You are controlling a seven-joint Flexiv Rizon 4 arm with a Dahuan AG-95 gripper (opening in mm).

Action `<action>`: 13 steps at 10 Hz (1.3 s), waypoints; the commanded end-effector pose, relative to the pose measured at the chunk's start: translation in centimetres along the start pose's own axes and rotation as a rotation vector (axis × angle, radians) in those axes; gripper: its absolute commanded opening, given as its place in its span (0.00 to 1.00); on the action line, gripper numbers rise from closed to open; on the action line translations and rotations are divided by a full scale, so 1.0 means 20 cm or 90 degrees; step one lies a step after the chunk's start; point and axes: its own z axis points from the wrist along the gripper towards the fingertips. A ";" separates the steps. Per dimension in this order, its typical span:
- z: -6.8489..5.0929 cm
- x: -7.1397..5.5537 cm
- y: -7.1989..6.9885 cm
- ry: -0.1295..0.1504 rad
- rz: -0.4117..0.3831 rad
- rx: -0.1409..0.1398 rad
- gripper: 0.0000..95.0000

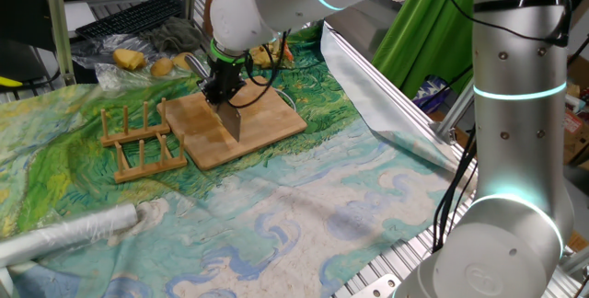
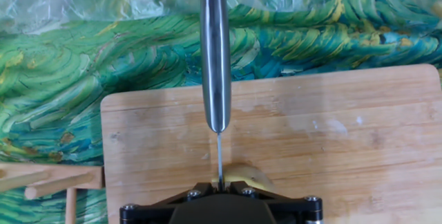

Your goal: Chop the potatoes

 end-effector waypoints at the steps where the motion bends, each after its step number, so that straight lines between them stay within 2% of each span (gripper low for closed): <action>1: 0.02 0.01 0.00 -0.014 0.003 -0.002 0.00; 3: 0.10 0.01 0.01 -0.019 0.012 -0.007 0.00; 6: 0.12 -0.01 0.01 -0.018 0.017 -0.009 0.00; 7: 0.09 -0.01 0.01 -0.004 0.016 -0.005 0.00; 9: -0.02 0.00 0.03 0.012 0.021 -0.001 0.00; 11: -0.08 0.01 0.03 0.016 0.019 0.013 0.00; 13: -0.11 0.01 0.03 0.014 0.020 0.018 0.00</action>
